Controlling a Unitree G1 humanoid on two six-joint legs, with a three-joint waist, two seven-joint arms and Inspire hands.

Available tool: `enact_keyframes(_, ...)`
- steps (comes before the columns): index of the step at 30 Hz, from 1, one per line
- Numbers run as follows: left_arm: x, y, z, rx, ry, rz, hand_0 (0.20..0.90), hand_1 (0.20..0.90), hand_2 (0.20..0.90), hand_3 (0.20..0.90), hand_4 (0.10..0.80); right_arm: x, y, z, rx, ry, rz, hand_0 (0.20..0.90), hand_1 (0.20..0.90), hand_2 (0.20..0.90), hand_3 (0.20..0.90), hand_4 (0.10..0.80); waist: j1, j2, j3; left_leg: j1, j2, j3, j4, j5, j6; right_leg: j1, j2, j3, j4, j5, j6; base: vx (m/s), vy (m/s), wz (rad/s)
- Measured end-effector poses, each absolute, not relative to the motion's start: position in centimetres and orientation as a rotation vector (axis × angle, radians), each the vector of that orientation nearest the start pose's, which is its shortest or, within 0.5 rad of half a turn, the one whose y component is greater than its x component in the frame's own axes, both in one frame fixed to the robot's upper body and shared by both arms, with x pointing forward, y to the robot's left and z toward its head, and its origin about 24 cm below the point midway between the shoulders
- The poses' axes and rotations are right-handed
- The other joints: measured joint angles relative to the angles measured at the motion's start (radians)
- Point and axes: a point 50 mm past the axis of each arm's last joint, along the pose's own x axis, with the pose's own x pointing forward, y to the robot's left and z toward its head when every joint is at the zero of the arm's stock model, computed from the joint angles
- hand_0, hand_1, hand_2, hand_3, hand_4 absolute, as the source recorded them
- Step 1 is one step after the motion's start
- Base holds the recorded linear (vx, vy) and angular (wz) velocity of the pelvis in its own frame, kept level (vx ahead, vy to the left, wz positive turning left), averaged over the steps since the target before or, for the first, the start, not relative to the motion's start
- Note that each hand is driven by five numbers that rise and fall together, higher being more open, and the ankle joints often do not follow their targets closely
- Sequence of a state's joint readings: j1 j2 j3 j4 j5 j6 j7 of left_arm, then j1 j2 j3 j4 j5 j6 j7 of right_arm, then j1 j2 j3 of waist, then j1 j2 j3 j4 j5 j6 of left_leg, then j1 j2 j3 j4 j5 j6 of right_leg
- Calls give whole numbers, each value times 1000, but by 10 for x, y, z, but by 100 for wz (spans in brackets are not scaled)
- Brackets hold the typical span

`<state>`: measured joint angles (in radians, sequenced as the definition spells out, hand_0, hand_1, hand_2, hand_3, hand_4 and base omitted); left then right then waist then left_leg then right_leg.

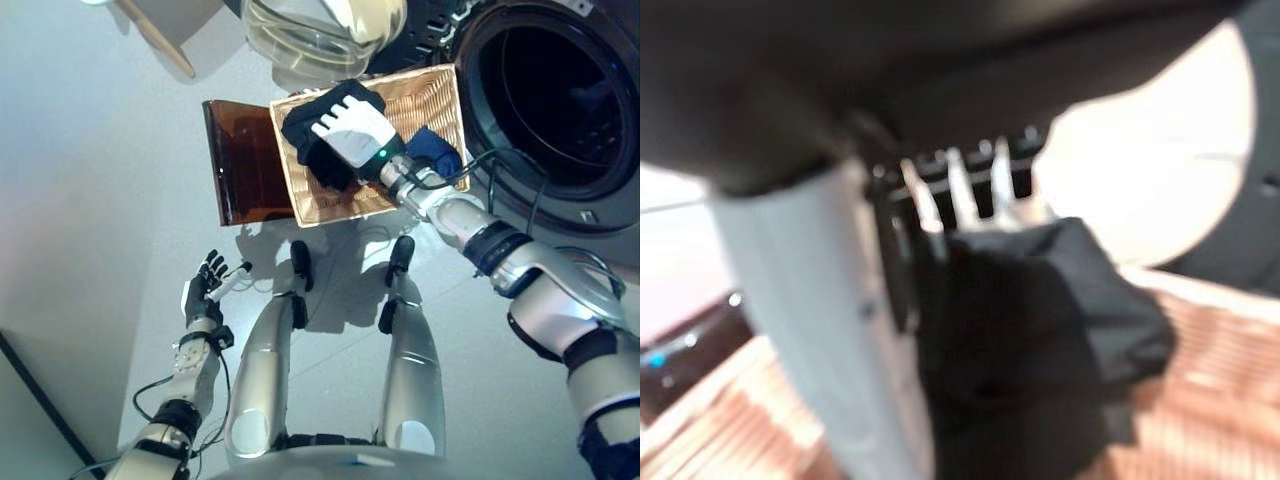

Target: Pick up the clothes and place them into the washing machine

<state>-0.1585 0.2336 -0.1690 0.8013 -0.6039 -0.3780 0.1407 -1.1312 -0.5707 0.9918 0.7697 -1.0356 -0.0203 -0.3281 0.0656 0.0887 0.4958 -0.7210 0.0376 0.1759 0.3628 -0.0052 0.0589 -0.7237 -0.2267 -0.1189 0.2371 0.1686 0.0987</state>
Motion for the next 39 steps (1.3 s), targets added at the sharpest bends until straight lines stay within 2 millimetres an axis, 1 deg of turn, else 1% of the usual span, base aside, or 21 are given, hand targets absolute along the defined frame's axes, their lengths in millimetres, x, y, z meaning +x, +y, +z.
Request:
enact_keyframes(4,243,211,-58,-228,289,300,900,900,900,900,800,400,-120,177,-2194,-708,165,900,900,900,900,800,17,0,0,-2,-1,-13,-14,9,-5,0,0,-10,1,-1,-2,-6,-5,8)
enact_keyframes(7,242,211,-57,-230,282,298,900,900,900,900,800,406,-127,179,-2220,-657,147,900,900,900,900,800,34,0,1,-2,-1,-19,-24,16,-7,-1,0,-20,1,-2,-2,30,-9,11)
enact_keyframes(8,242,212,-57,-228,279,294,900,900,900,900,800,408,-129,180,-2235,-636,139,900,900,900,900,800,35,-1,2,-2,-1,-26,-35,20,-11,-1,-2,-25,1,-14,-4,91,-20,13)
enact_keyframes(9,242,213,-56,-226,279,294,900,900,900,900,800,409,-130,181,-2240,-626,134,900,900,900,900,800,37,-1,2,-2,-10,-26,-39,27,-11,-2,-2,-29,3,-9,-5,-101,11,9)
enact_keyframes(10,242,214,-56,-224,276,294,900,900,900,900,800,410,-130,183,-2242,-622,127,900,900,900,900,800,36,-2,5,-3,-4,-33,-42,27,-12,-2,-2,-32,6,-13,-5,94,0,8)
enact_keyframes(11,242,215,-55,-222,272,296,900,900,900,900,800,412,-129,185,-2244,-617,121,900,900,900,900,800,38,-3,6,-3,-11,-38,-53,38,-16,-3,-1,-34,6,-16,-10,-5,17,8)
enact_keyframes(12,242,215,-54,-225,266,294,900,900,900,900,800,412,-130,186,-2248,-617,115,900,900,900,900,800,41,-4,7,-2,-5,-47,-59,38,-17,-5,0,-36,7,-19,-7,93,-2,13)
enact_keyframes(14,243,215,-51,-231,254,291,900,900,900,900,800,414,-130,193,-2254,-617,86,900,900,900,900,800,51,-6,9,-3,-13,-46,-74,47,-18,-16,-1,-35,15,-20,-9,-7,4,13)
enact_keyframes(16,244,214,-49,-236,244,286,900,900,900,900,800,416,-133,198,-2266,-602,62,900,900,900,900,800,61,-7,14,-3,-13,-49,-78,49,-20,-20,-2,-35,23,-24,-9,-6,-3,11)
enact_keyframes(19,245,212,-46,-242,224,272,900,900,900,900,800,418,-139,201,-2291,-573,47,900,900,900,900,800,63,-6,18,-4,-17,-67,-90,59,-23,-20,-7,-50,34,-36,-9,-5,4,11)
enact_keyframes(22,245,212,-45,-242,220,269,900,900,900,900,800,419,-142,201,-2286,-553,40,900,900,900,900,800,66,-7,20,-6,-16,-73,-96,63,-25,-22,-11,-60,42,-44,-10,-3,6,4)
enact_keyframes(25,245,212,-44,-242,216,269,900,900,900,900,800,420,-145,207,-2283,-539,17,900,900,900,900,800,75,-6,20,-20,-18,-75,-102,69,-26,-46,-16,-60,58,-53,-11,0,1,1)
enact_keyframes(27,247,212,-39,-248,194,261,900,900,900,900,800,421,-147,211,-2276,-536,-5,900,900,900,900,800,82,-6,24,-34,-18,-76,-101,72,-26,-60,-15,-60,62,-53,-12,0,0,0)
enact_keyframes(34,248,214,-37,-240,186,259,900,900,900,900,800,422,-148,213,-2255,-524,-36,900,900,900,900,800,87,-6,25,-39,-18,-81,-104,76,-30,-71,-18,-62,76,-62,-15,-1,7,5)
enact_keyframes(36,249,214,-36,-239,181,257,900,900,900,900,800,423,-147,214,-2246,-518,-39,900,900,900,900,800,87,-6,25,-41,-18,-88,-105,77,-33,-72,-17,-65,80,-68,-22,-5,6,6)
enact_keyframes(37,249,214,-35,-240,177,256,900,900,900,900,800,423,-147,214,-2242,-519,-41,738,738,738,738,684,87,-6,25,-43,-18,-90,-105,78,-34,-75,-18,-66,84,-70,-21,-13,16,5)
enact_keyframes(38,249,214,-34,-241,170,253,900,900,900,900,800,423,-146,217,-2242,-523,-48,392,392,392,392,437,87,-6,25,-51,-18,-93,-101,78,-34,-83,-18,-67,93,-73,-22,-12,11,4)
enact_keyframes(39,250,214,-32,-241,165,251,900,900,900,900,800,424,-146,220,-2242,-531,-57,200,200,200,200,300,87,-6,25,-57,-18,-94,-100,79,-36,-90,-18,-68,96,-74,-23,0,0,0)
